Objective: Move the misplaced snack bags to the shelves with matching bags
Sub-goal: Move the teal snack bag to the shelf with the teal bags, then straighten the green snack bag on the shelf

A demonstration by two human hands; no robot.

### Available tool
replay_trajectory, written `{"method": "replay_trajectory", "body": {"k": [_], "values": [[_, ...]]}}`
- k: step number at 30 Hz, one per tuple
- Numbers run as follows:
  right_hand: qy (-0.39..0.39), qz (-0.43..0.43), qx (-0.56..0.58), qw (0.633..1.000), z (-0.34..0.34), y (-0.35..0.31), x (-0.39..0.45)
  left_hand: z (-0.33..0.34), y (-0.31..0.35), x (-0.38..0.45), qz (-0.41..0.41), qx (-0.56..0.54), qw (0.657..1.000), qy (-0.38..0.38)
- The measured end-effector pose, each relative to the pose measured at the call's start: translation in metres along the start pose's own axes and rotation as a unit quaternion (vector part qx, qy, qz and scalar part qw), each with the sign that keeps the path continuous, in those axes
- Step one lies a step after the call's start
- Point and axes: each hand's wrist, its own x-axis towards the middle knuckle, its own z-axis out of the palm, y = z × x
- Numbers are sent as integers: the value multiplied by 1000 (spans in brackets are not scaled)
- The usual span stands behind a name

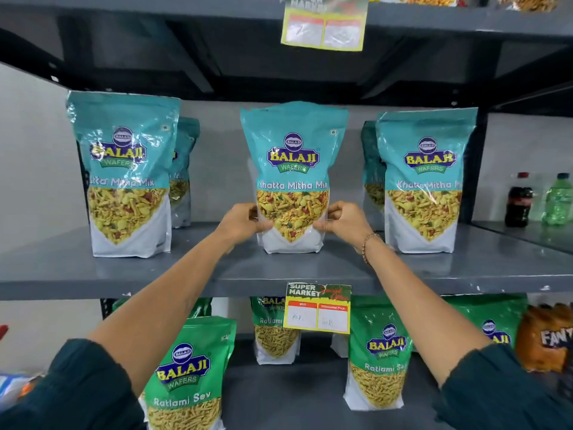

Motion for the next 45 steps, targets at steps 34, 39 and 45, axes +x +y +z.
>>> {"method": "replay_trajectory", "body": {"k": [34,39,45], "values": [[-84,95,303,944,131,-12,-242,5,-75,-226,34,-153,953,261],[-162,219,224,936,199,67,-276,3,-200,-274,-211,-37,940,267],[-174,267,69,945,252,128,-267,-7,-267,-285,-311,41,914,256]]}}
